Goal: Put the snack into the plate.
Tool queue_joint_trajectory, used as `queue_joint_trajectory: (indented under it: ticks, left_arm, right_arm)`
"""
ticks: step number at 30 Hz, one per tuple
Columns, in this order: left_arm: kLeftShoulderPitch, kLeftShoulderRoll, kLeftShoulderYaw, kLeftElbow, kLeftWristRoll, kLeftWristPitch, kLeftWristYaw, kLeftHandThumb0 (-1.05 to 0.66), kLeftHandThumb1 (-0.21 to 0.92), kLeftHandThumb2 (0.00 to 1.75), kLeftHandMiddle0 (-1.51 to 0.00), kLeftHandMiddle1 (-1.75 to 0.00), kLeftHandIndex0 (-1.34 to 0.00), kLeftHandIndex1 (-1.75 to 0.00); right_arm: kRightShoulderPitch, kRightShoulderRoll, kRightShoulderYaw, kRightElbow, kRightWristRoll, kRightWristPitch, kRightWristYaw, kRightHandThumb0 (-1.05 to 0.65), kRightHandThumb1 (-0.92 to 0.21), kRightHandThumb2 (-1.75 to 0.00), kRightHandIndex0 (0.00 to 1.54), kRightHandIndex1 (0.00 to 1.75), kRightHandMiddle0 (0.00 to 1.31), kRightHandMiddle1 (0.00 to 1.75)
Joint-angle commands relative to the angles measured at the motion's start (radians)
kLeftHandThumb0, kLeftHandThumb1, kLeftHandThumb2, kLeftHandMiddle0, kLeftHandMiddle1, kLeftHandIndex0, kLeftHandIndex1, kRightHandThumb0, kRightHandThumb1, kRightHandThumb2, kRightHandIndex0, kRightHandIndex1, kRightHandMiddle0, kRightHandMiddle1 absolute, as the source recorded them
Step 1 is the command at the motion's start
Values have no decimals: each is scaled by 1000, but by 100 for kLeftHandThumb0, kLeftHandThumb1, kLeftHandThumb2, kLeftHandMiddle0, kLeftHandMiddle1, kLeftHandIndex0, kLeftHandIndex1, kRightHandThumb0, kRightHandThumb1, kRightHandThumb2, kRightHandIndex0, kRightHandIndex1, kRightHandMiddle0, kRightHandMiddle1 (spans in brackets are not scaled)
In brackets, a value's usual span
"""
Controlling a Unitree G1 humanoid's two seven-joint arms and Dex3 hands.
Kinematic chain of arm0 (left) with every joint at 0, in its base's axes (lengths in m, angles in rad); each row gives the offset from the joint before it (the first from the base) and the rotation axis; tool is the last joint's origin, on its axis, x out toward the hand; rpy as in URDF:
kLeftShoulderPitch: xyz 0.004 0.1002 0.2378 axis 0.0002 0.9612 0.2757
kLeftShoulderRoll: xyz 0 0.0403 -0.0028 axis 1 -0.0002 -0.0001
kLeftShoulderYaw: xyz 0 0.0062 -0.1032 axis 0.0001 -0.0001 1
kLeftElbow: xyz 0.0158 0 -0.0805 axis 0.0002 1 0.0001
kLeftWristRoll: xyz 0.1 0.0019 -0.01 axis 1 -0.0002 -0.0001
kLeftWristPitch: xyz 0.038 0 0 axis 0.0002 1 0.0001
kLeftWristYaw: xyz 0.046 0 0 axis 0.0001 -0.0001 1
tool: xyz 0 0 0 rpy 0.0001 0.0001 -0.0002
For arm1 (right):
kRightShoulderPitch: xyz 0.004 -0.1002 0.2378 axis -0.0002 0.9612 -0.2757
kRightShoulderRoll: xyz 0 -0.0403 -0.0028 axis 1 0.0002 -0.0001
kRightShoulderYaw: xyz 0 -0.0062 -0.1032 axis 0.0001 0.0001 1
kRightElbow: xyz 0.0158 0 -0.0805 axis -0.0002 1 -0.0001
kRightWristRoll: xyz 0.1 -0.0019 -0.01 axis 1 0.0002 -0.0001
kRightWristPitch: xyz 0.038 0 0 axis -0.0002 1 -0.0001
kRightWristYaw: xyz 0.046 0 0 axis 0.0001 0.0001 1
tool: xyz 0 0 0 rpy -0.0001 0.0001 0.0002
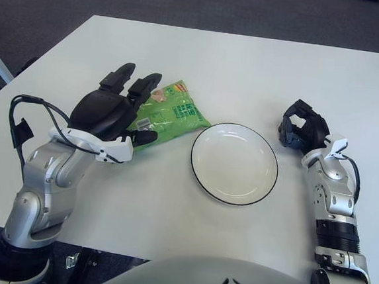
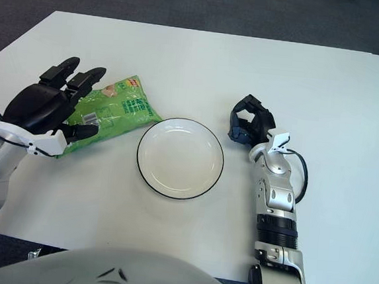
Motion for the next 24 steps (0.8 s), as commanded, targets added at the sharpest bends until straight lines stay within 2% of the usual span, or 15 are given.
queue_joint_trajectory:
  ticks: [1, 6, 9, 12, 17, 24]
  left_arm:
    - [-30, 8, -20, 21, 58, 20, -11, -105, 92, 81, 0, 0, 0, -18]
    - [-63, -5, -48, 54, 120, 54, -20, -105, 92, 80, 0, 0, 0, -19]
    - [-132, -13, -103, 171, 182, 73, -7, -105, 92, 79, 0, 0, 0, -18]
    - [-167, -27, -146, 244, 224, 89, 4, -105, 92, 81, 0, 0, 0, -13]
    - [-208, -49, -206, 368, 278, 126, 20, -105, 92, 82, 0, 0, 0, -3]
    - [-245, -92, -269, 488, 317, 176, 82, -105, 92, 85, 0, 0, 0, 0]
  right_arm:
    - [37, 7, 5, 47, -10, 43, 0, -46, -37, -125, 132, 175, 57, 175]
    - [38, 8, 2, 48, -8, 40, 1, -46, -37, -125, 132, 175, 57, 175]
    - [38, 7, 1, 50, -8, 36, 3, -46, -37, -125, 132, 175, 57, 175]
    - [39, 7, 0, 51, -8, 32, 7, -46, -37, -125, 132, 175, 57, 175]
    - [41, 7, -3, 52, -6, 21, 12, -46, -37, -125, 132, 175, 57, 175]
    - [44, 2, -1, 49, -9, 18, 21, -46, -37, -125, 132, 175, 57, 175]
